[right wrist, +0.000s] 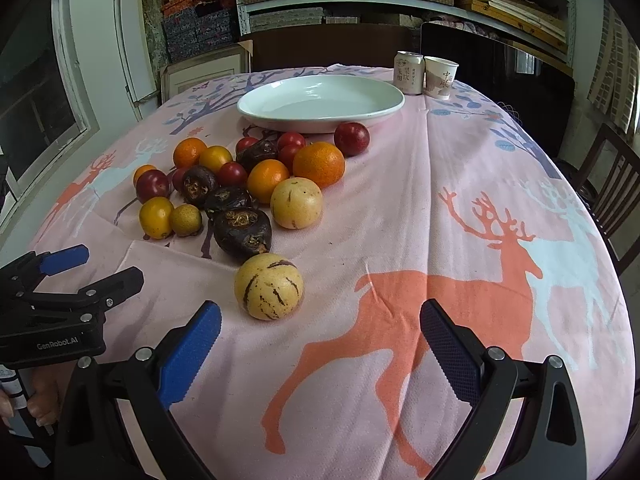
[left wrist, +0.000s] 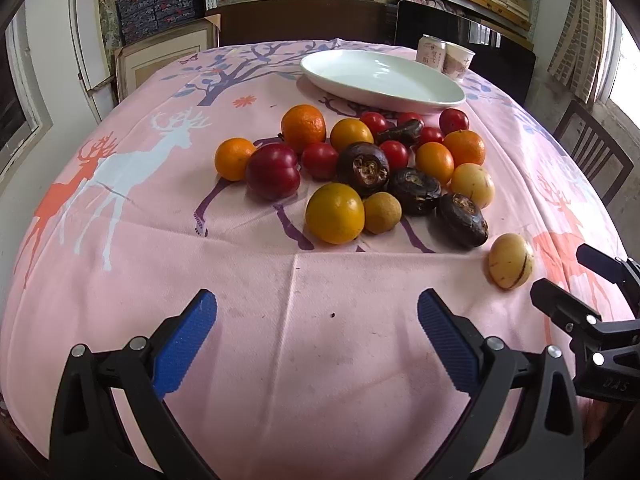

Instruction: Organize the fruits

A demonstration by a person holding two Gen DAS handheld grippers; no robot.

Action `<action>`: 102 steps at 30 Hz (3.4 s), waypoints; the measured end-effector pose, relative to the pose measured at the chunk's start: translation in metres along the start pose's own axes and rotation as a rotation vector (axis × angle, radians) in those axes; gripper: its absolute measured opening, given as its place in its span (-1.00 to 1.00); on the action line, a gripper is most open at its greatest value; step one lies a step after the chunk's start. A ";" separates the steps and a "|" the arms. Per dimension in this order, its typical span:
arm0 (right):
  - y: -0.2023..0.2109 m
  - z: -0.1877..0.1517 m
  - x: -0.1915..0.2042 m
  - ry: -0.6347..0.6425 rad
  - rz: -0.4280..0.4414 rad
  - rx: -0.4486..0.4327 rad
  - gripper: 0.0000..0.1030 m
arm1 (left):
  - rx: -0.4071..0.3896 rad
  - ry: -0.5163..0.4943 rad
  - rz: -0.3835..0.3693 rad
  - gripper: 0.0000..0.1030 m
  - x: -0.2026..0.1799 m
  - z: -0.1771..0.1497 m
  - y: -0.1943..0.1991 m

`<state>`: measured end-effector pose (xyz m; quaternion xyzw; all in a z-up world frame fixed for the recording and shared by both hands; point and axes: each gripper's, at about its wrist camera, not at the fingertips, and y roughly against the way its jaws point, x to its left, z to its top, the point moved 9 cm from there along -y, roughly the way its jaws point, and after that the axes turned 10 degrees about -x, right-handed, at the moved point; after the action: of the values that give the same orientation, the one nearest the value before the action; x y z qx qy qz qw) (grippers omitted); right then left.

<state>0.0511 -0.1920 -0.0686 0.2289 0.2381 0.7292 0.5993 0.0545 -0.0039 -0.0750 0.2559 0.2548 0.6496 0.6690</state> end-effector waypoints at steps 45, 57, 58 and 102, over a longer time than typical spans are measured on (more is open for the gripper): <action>0.000 -0.002 0.005 -0.013 0.024 -0.023 0.93 | 0.005 -0.001 0.010 0.91 0.000 -0.005 -0.005; 0.000 -0.003 0.005 -0.016 0.025 -0.023 0.93 | 0.007 -0.002 0.010 0.91 -0.001 -0.006 -0.005; 0.000 -0.003 0.005 -0.017 0.027 -0.025 0.93 | 0.008 -0.002 0.010 0.91 -0.001 -0.006 -0.006; -0.035 0.001 0.030 0.100 0.133 0.092 -0.20 | 0.006 -0.053 -0.031 0.91 0.005 0.015 -0.015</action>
<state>0.0729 -0.1567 -0.0883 0.2349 0.2852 0.7662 0.5257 0.0755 0.0005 -0.0740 0.2708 0.2429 0.6315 0.6847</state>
